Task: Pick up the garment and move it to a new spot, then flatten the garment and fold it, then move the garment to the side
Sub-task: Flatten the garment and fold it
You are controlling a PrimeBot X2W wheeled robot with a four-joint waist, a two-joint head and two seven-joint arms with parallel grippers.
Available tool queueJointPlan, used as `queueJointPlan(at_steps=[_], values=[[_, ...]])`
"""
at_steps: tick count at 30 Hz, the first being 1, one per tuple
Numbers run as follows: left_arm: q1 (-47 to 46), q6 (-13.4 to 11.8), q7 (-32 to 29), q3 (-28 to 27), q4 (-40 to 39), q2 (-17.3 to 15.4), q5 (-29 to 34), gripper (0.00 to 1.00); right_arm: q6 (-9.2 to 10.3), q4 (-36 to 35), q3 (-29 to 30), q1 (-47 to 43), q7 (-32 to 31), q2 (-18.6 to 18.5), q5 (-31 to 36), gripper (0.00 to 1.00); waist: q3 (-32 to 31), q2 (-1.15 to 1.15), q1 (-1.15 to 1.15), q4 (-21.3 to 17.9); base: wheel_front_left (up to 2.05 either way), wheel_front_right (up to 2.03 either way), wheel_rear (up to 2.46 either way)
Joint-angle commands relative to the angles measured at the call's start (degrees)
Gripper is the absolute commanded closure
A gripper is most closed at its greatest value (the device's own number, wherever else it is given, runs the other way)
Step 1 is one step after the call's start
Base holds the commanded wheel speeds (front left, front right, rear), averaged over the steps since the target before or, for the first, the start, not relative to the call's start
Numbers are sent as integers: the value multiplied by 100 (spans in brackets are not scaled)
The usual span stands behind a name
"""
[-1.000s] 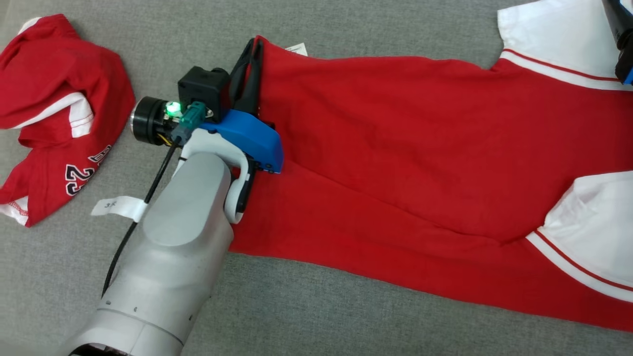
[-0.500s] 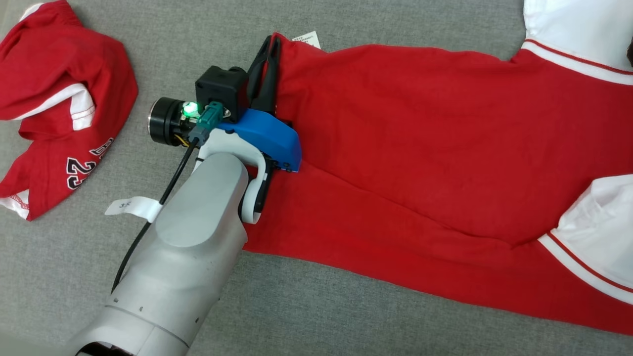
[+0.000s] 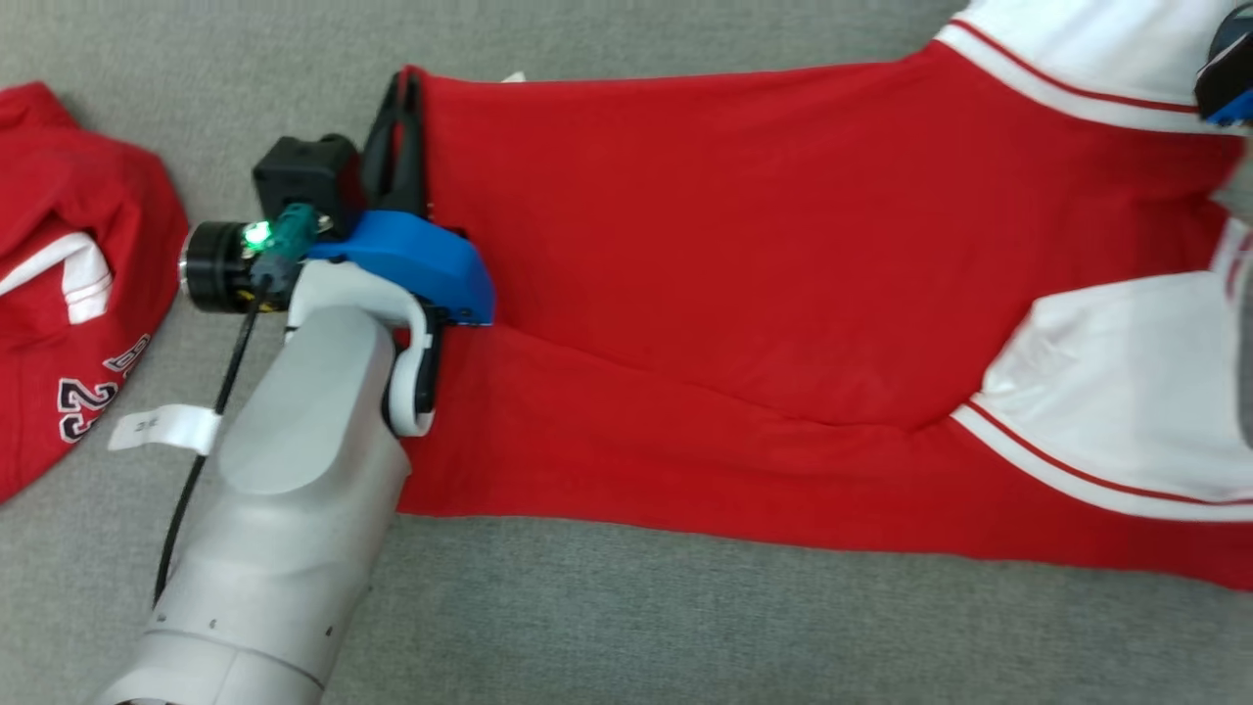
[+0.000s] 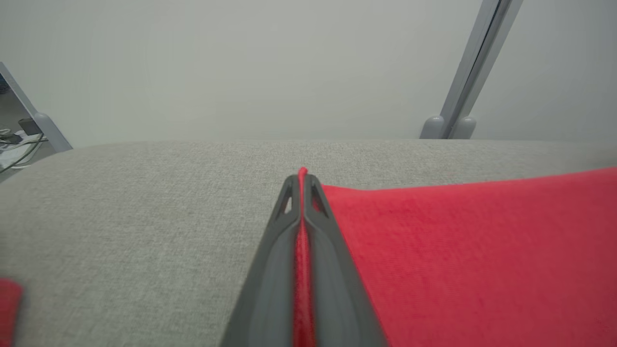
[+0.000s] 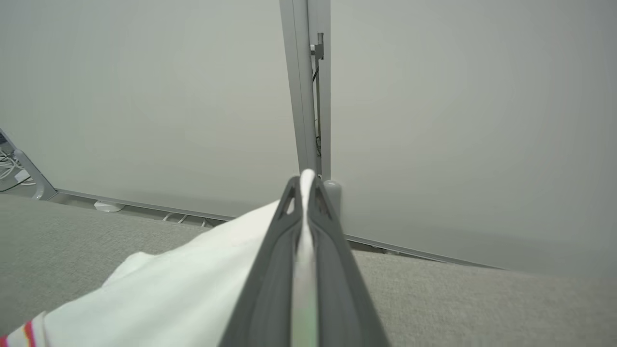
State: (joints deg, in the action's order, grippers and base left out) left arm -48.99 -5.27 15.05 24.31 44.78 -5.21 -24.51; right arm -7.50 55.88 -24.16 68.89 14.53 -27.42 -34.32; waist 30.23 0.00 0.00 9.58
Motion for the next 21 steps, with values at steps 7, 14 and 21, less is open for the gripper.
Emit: queueJointPlan(at_steps=[7, 14, 21], values=[[415, 61, 17, -477, 52, -266, 276, 100, 2, -1097, 193, -1121, 68, 52, -417, 100, -560, 0, 0, -550, 0, 0, 0], [922, 128, 18, -691, 63, -316, 543, 100, 1, -2127, 448, -2589, 69, 262, -618, 100, -944, 0, 0, -871, 0, 0, 0], [1660, 164, 17, -1012, 8, -258, 641, 100, 1, -2486, 573, -3848, 70, 701, -675, 100, -1193, 0, 0, -1095, 0, 0, 0]])
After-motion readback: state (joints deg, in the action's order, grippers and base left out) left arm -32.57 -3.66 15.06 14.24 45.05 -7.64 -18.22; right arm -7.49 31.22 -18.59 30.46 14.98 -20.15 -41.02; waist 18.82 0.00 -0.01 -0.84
